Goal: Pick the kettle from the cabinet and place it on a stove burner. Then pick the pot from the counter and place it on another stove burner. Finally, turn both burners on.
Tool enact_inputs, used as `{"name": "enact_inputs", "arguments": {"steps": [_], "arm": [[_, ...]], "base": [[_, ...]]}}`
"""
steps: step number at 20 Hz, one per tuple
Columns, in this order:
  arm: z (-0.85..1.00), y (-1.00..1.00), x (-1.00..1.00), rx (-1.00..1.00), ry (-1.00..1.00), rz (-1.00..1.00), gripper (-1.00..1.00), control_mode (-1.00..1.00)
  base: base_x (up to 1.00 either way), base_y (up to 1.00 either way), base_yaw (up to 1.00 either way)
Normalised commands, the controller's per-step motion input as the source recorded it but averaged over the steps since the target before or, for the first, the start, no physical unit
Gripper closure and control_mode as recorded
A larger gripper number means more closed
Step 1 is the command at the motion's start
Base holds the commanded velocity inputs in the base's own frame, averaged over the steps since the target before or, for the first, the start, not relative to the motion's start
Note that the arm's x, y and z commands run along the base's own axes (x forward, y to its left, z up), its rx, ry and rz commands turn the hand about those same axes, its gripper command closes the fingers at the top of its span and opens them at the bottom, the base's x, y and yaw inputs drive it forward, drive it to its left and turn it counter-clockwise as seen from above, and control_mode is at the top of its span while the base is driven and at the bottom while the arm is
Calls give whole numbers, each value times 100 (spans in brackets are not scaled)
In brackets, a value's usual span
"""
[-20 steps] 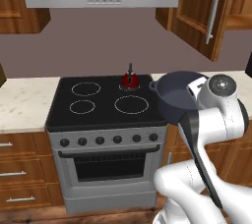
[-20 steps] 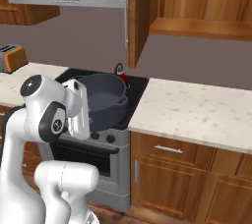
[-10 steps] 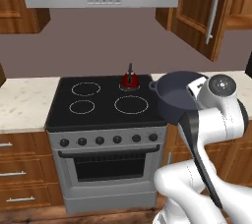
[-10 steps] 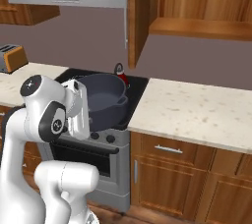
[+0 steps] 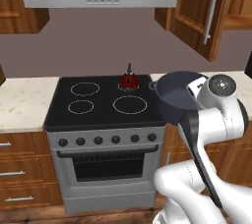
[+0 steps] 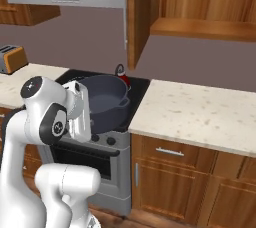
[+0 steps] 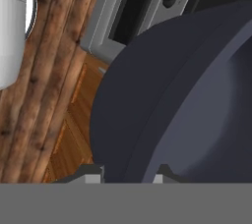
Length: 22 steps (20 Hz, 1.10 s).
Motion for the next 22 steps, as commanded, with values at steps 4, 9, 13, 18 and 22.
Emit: {"name": "enact_inputs", "arguments": {"steps": [4, 9, 13, 18, 22], "arm": [[0, 0, 0, 0, 0, 0, 100, 100], [0, 0, 0, 0, 0, 0, 100, 100], [0, 0, 0, 0, 0, 0, 100, 100], [0, 0, 0, 0, 0, 0, 100, 100], [0, 0, 0, 0, 0, 0, 100, 100]], "base": [[0, -23, 0], [0, -25, 0], [7, -18, 0], [27, -8, 0], [37, -1, 0]]}}
